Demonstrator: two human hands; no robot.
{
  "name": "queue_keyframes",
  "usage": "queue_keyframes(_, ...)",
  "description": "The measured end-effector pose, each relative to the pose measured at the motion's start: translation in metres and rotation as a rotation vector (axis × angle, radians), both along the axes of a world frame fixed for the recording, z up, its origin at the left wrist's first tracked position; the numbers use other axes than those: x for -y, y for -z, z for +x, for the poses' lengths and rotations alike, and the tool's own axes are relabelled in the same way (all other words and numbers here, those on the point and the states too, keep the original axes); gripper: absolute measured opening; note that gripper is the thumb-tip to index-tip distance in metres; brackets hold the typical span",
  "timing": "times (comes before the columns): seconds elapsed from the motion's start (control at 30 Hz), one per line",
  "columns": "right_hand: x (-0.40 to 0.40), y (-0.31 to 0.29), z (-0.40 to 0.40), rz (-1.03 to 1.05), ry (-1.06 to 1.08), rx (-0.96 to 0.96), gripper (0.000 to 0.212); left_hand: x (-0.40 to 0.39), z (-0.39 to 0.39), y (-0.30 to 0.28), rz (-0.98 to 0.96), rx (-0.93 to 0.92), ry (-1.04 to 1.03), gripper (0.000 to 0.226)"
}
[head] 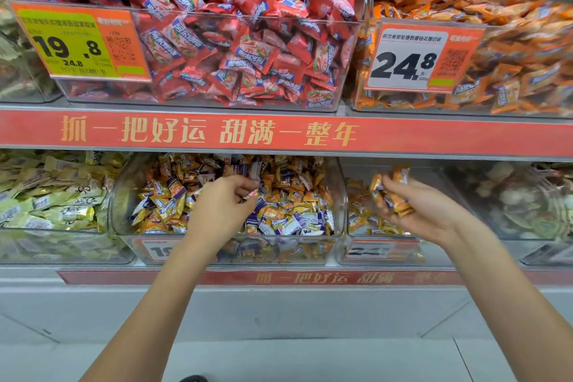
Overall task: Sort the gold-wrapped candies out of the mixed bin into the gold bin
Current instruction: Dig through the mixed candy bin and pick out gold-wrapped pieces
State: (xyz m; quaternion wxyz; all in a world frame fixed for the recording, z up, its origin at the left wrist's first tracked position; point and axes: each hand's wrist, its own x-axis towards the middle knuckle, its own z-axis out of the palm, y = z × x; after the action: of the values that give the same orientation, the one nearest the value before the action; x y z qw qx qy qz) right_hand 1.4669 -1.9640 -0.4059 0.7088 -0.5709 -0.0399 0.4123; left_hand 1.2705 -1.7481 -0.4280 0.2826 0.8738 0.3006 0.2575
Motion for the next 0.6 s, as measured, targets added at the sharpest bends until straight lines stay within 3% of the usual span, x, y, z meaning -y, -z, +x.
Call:
queue_keyframes(0.07,0.002,0.015,0.017,-0.124,-0.049,0.026,0.013,-0.002,0.000,0.000,0.042,-0.023,-0.034,0.021)
queue_keyframes(0.13,0.002,0.020,0.029,-0.255,-0.201,0.062,0.043,-0.003,-0.001,-0.002,0.060,-0.037,-0.066,0.023)
queue_keyframes(0.2,0.000,0.022,0.038,-0.469,-0.313,0.216,0.070,-0.005,-0.002,-0.003,0.070,-0.058,-0.088,0.026)
queue_keyframes(0.3,-0.005,0.013,0.029,-0.743,-0.298,0.725,0.038,-0.010,-0.006,-0.005,0.077,-0.076,-0.110,0.028)
queue_keyframes(0.47,-0.028,-0.006,-0.048,-0.697,-0.063,1.471,0.016,-0.022,-0.016,-0.003,0.095,-0.075,-0.129,0.028)
queue_keyframes(0.6,-0.072,-0.008,-0.097,-0.617,-0.273,1.717,0.019,-0.034,-0.020,0.004,0.125,-0.065,-0.129,0.027)
